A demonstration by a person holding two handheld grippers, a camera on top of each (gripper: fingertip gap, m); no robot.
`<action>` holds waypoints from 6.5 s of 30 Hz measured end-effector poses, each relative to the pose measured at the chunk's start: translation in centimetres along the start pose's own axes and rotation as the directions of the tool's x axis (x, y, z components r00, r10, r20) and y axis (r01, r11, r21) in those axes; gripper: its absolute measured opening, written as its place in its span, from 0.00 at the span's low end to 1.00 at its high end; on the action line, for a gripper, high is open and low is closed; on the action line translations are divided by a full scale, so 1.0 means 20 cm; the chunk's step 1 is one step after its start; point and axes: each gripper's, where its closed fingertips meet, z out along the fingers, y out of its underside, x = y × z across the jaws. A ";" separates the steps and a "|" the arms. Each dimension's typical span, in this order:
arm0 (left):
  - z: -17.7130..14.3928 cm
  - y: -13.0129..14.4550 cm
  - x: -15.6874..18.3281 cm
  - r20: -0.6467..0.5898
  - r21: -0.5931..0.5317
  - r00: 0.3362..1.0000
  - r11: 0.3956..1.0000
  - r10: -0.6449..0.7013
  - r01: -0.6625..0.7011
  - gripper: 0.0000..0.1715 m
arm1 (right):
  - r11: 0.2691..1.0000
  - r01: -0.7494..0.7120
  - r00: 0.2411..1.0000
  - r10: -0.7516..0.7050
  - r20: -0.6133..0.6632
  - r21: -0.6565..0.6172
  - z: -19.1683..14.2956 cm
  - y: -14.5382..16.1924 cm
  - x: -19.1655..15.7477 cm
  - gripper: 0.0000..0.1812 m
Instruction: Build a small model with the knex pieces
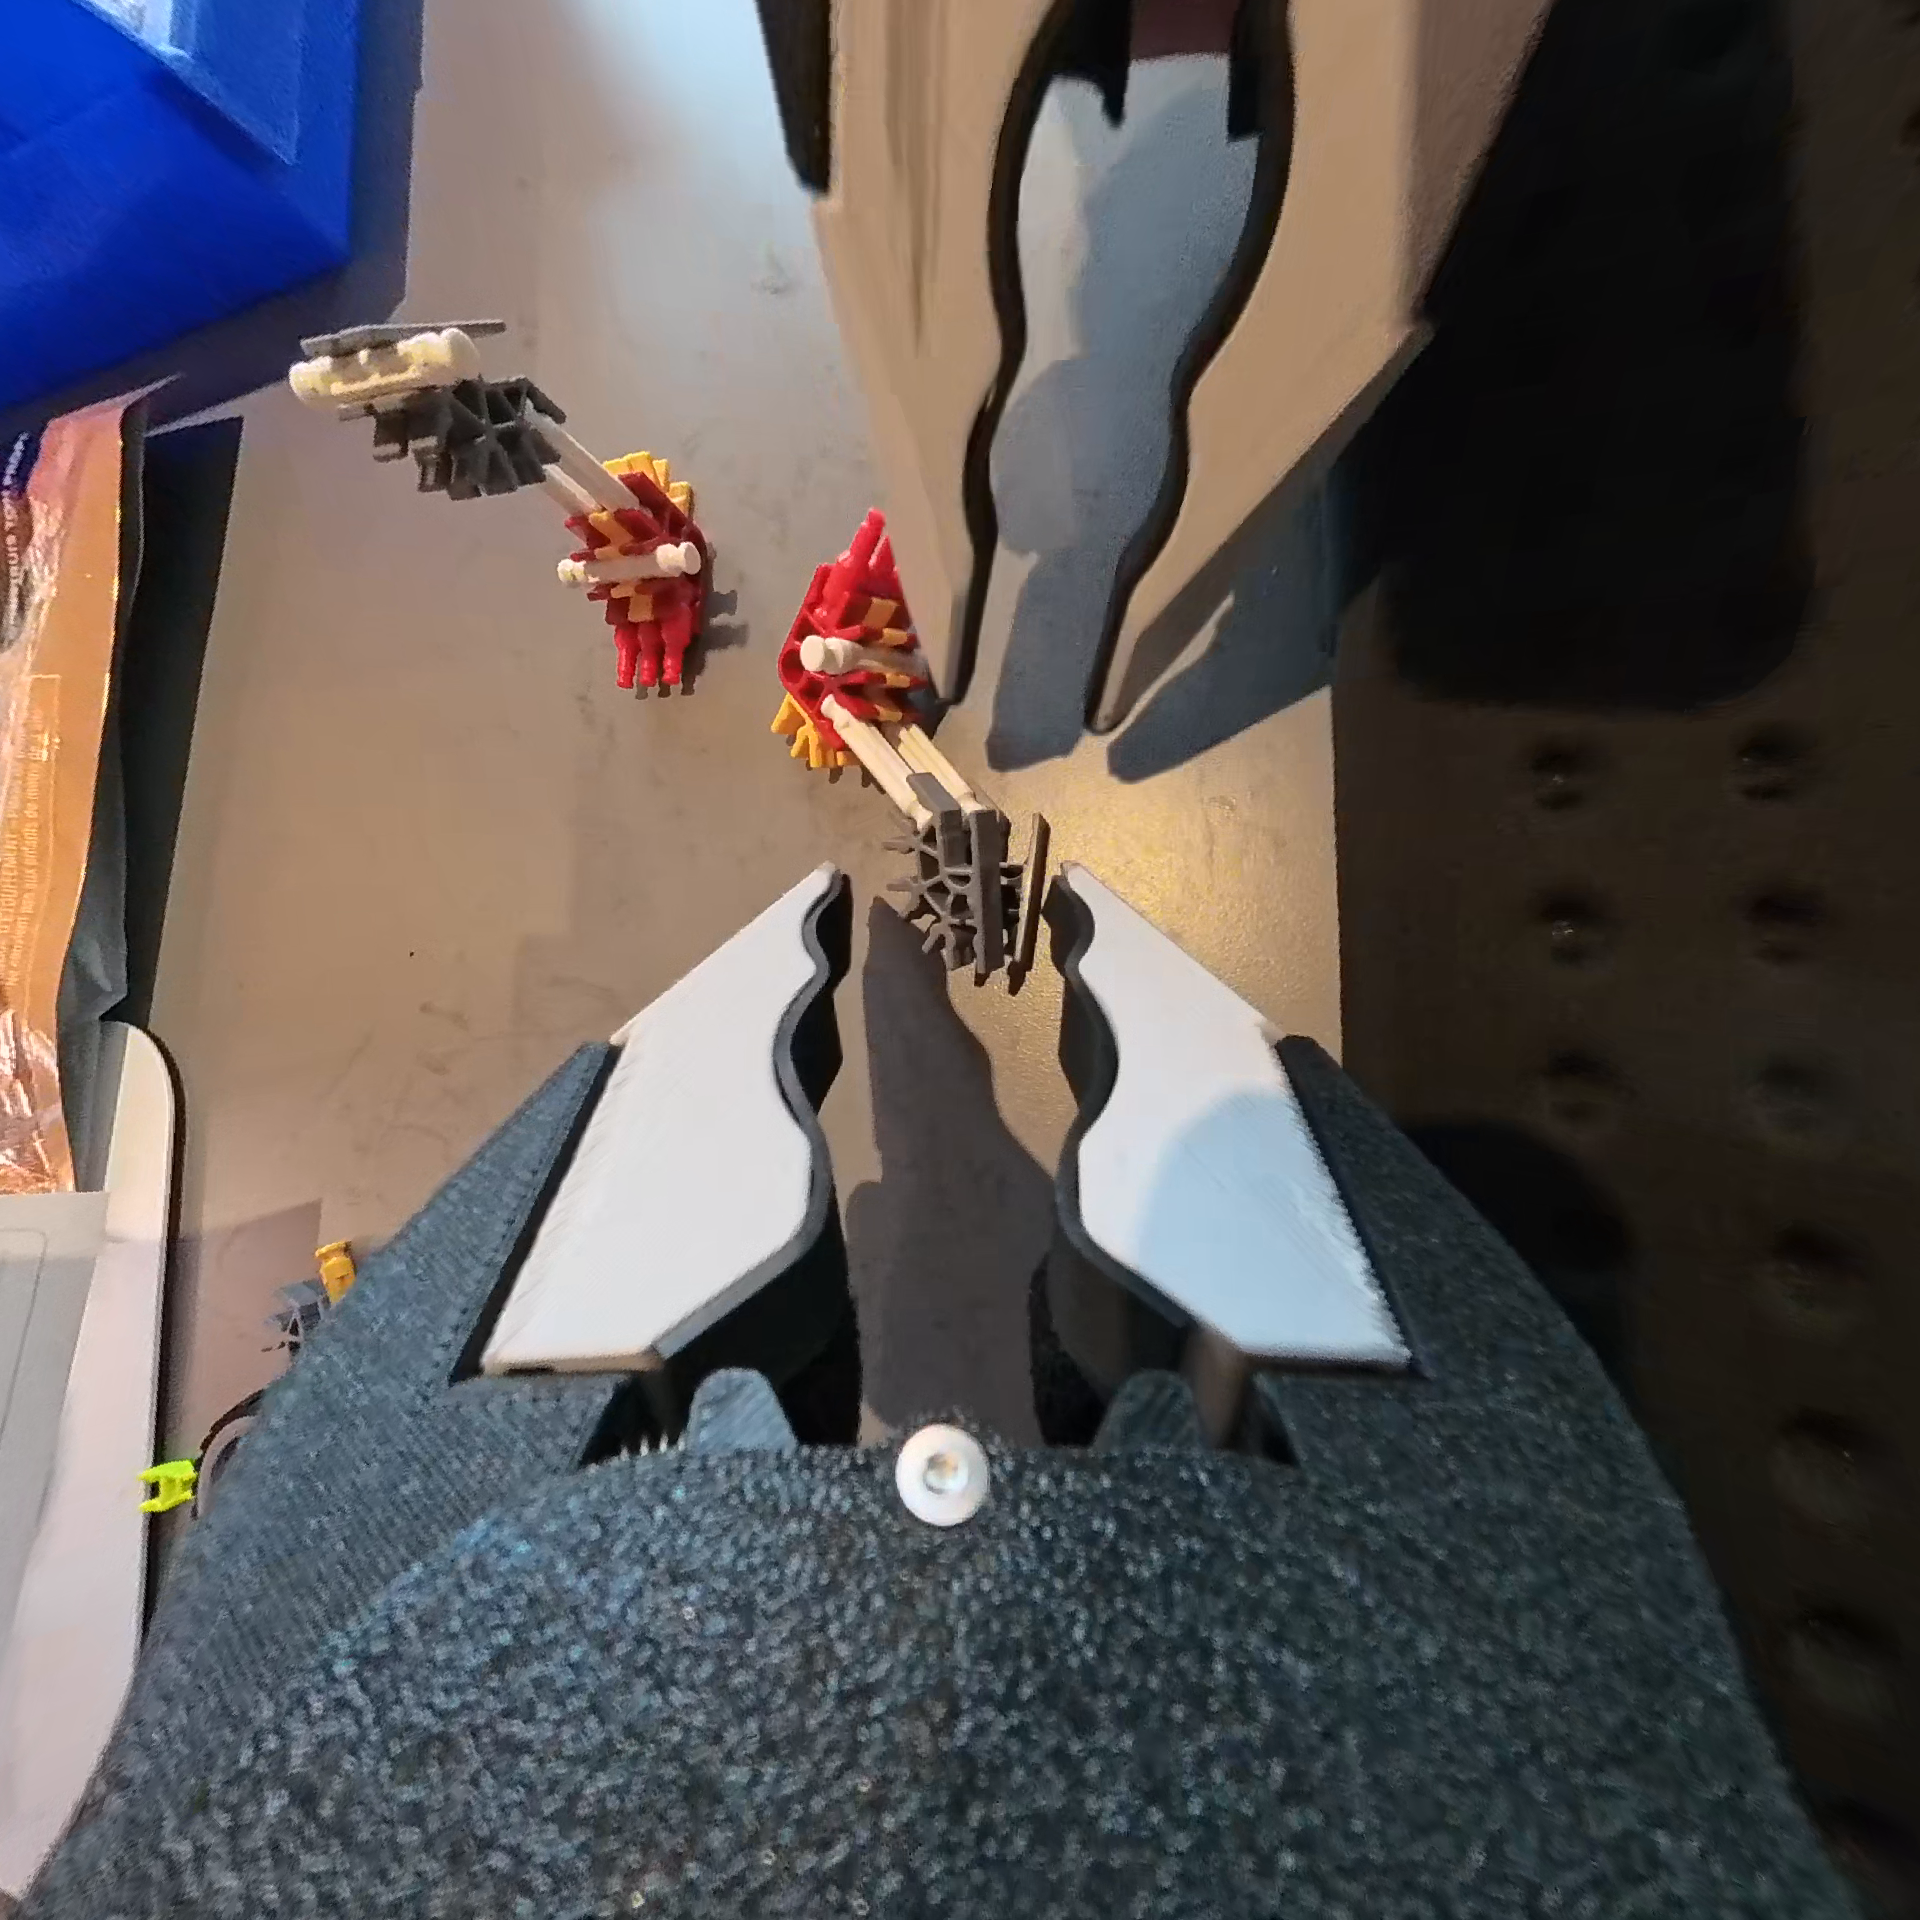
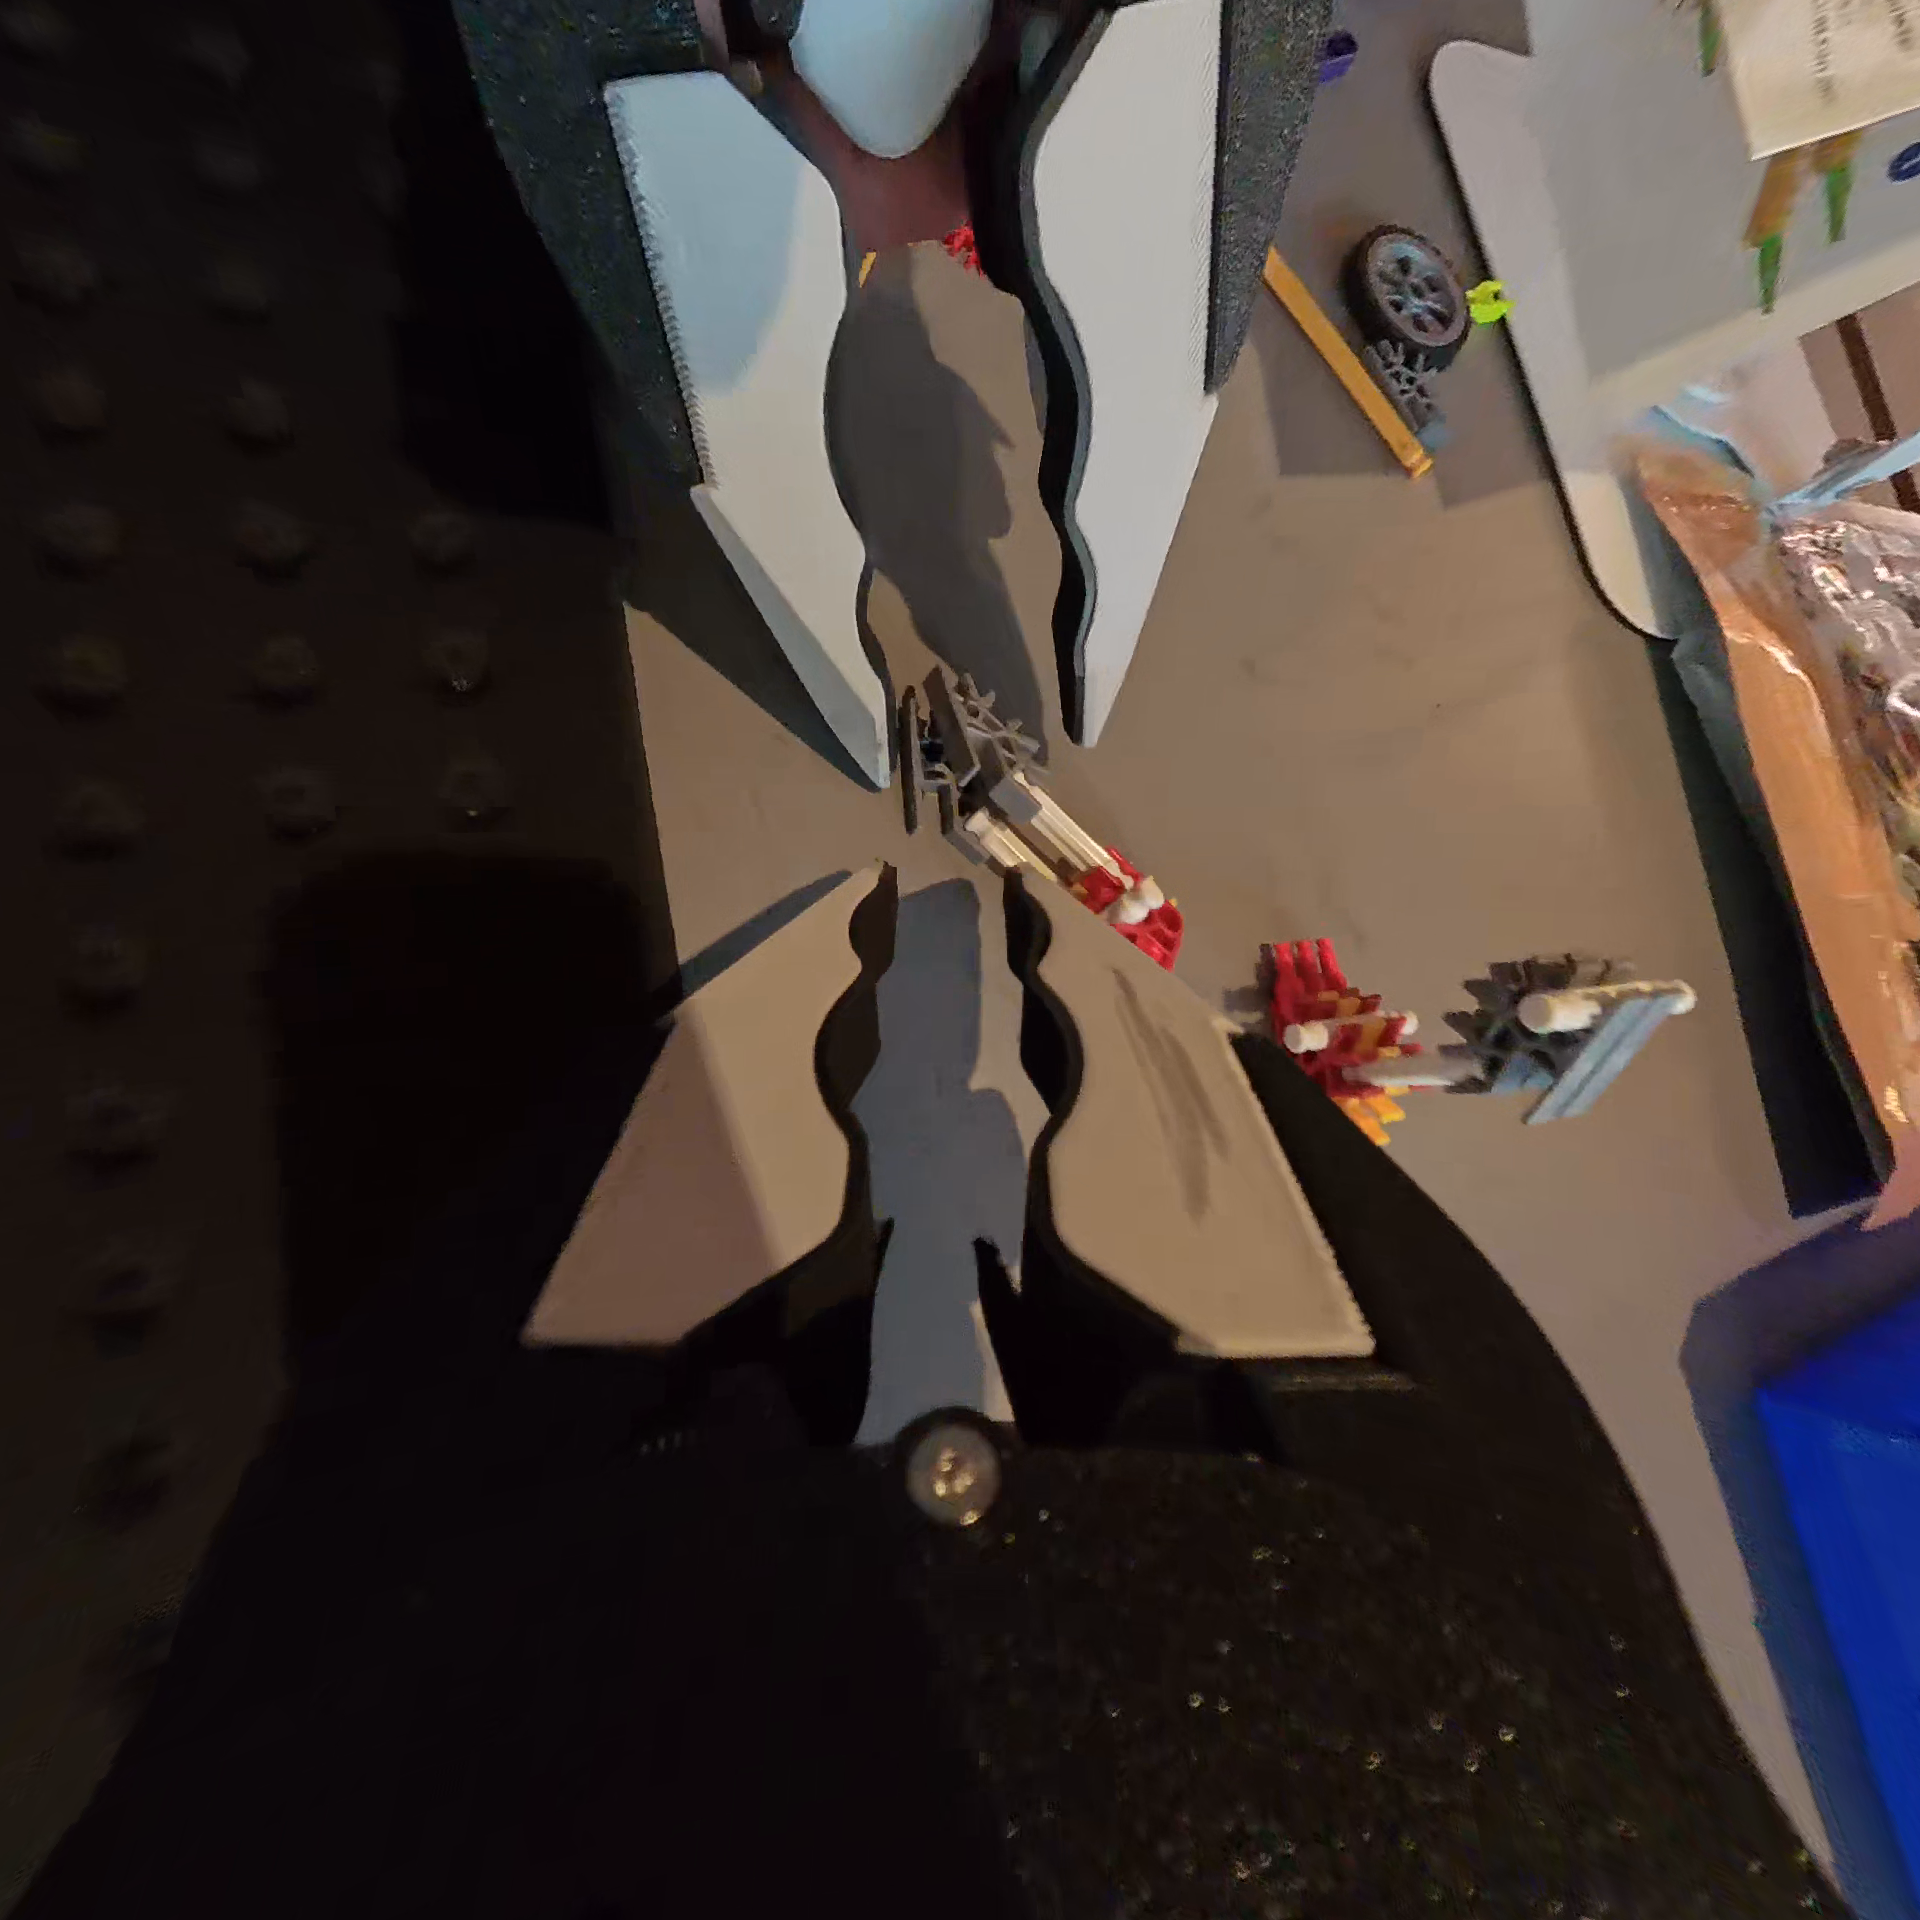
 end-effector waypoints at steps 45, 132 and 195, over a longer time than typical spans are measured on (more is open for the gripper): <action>0.02 -0.01 0.01 -0.074 0.055 0.996 0.997 -0.048 0.053 0.16 | 0.999 -0.037 0.999 0.037 -0.015 0.022 0.05 0.00 0.01 0.01; 0.01 0.01 -0.09 0.197 -0.003 0.963 0.982 0.186 -0.189 0.06 | 0.999 -0.028 0.987 0.034 -0.157 0.040 0.09 0.01 0.08 0.05; 0.02 -0.01 -0.08 0.215 0.015 0.959 0.981 0.184 -0.191 0.05 | 0.894 0.319 0.910 -0.382 -0.164 -0.314 0.11 0.05 0.07 0.00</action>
